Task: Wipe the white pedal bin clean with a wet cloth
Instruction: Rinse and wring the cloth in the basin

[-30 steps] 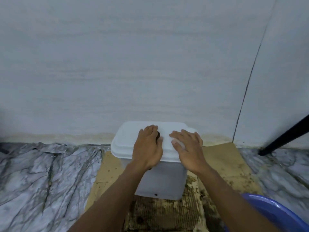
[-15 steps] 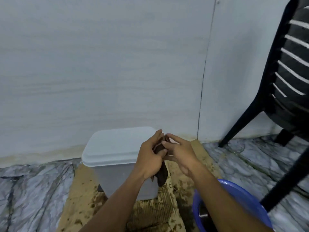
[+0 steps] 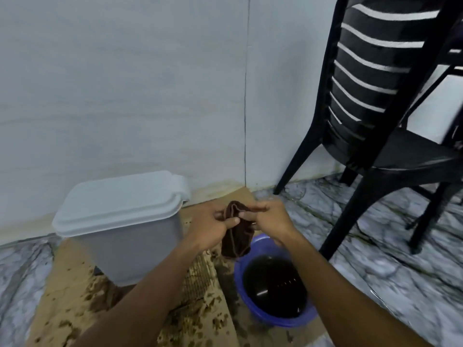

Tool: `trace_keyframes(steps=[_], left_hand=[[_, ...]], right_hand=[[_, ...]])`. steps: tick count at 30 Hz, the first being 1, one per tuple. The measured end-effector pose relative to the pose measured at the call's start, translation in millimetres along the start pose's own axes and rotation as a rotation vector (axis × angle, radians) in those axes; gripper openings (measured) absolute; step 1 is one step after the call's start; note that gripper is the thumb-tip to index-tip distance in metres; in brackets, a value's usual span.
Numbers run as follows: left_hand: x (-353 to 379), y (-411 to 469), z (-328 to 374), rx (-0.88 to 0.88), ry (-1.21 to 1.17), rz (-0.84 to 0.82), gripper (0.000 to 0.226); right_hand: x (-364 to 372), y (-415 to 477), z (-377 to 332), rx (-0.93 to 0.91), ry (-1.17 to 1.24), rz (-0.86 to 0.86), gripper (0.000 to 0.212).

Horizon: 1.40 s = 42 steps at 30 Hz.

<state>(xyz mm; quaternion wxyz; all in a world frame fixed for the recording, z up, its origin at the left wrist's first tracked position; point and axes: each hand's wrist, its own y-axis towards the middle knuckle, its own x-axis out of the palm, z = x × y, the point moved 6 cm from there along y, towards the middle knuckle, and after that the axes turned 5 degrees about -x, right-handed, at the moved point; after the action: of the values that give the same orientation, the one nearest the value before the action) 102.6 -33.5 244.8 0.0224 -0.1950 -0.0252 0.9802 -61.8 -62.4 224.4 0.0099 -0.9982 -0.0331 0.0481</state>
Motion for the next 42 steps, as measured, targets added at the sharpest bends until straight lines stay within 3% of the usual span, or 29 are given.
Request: trace_keyframes(steps=[2, 4, 12, 18, 24, 29, 33, 36, 38, 40, 42], left_hand=[[10.6, 3.3, 0.7, 0.005, 0.095, 0.031, 0.01], [19.2, 6.1, 2.2, 0.033, 0.212, 0.064, 0.016], [67.0, -0.5, -9.2, 0.136, 0.416, -0.096, 0.011], [81.4, -7.5, -43.9, 0.066, 0.496, -0.405, 0.014], [93.3, -14.8, -81.8, -0.019, 0.586, -0.567, 0.011], [99.9, -11.0, -96.2, -0.122, 0.455, -0.399, 0.034], [118.4, -10.1, -88.1, -0.226, 0.221, -0.321, 0.007], [128.4, -8.8, -78.2, -0.184, 0.239, -0.383, 0.039], [127.4, -9.3, -72.0, -0.108, 0.259, -0.375, 0.043], [126.7, -8.4, -70.2, -0.022, 0.293, -0.333, 0.034], [128.8, -9.1, -67.5, 0.029, 0.321, -0.348, 0.032]], right_hand=[[-15.5, -4.7, 4.5, 0.001, -0.037, 0.015, 0.017], [-30.7, -8.8, 8.0, -0.041, -0.174, 0.032, 0.015], [-74.7, -38.1, 33.8, -0.077, -0.595, -0.029, 0.014], [-92.5, -59.0, 54.3, 0.129, -0.611, -0.374, 0.013], [-89.5, -82.6, 87.7, 0.339, -0.601, -0.541, 0.021], [-89.8, -87.2, 109.9, 0.446, -0.397, -0.357, 0.016], [-69.4, -76.9, 105.5, 0.434, -0.072, -0.161, 0.011], [-58.7, -67.3, 98.1, 0.44, 0.11, -0.153, 0.014], [-60.1, -64.2, 95.4, 0.423, 0.046, -0.163, 0.017], [-75.9, -56.8, 88.9, 0.256, -0.313, -0.058, 0.017], [-84.6, -54.6, 81.6, 0.088, -0.578, -0.017, 0.035]])
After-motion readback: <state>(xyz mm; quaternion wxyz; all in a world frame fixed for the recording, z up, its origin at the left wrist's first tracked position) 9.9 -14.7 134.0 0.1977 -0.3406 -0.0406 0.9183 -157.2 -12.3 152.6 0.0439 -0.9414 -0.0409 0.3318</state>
